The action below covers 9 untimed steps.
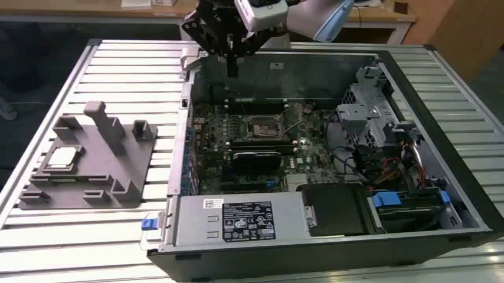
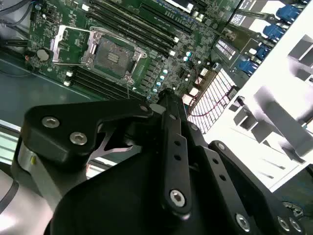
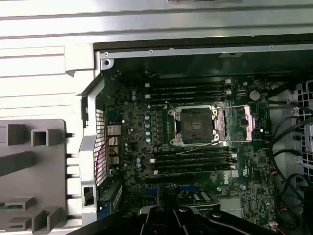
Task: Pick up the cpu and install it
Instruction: 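Reach for the cpu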
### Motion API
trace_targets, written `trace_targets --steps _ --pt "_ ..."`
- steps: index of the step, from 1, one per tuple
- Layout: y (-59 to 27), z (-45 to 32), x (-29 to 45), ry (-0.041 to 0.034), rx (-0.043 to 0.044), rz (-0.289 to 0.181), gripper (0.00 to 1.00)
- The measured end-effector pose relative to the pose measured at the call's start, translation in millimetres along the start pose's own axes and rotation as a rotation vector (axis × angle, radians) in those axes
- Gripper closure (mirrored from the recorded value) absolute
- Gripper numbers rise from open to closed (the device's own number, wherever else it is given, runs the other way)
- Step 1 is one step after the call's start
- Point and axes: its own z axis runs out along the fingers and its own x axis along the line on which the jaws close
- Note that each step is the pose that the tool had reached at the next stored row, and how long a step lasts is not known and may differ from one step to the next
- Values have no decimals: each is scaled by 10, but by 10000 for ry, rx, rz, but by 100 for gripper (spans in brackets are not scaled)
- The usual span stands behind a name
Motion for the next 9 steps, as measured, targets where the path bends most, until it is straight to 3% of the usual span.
trace_targets --steps 9 --pt "-2 -1 25 0 0 0 89"
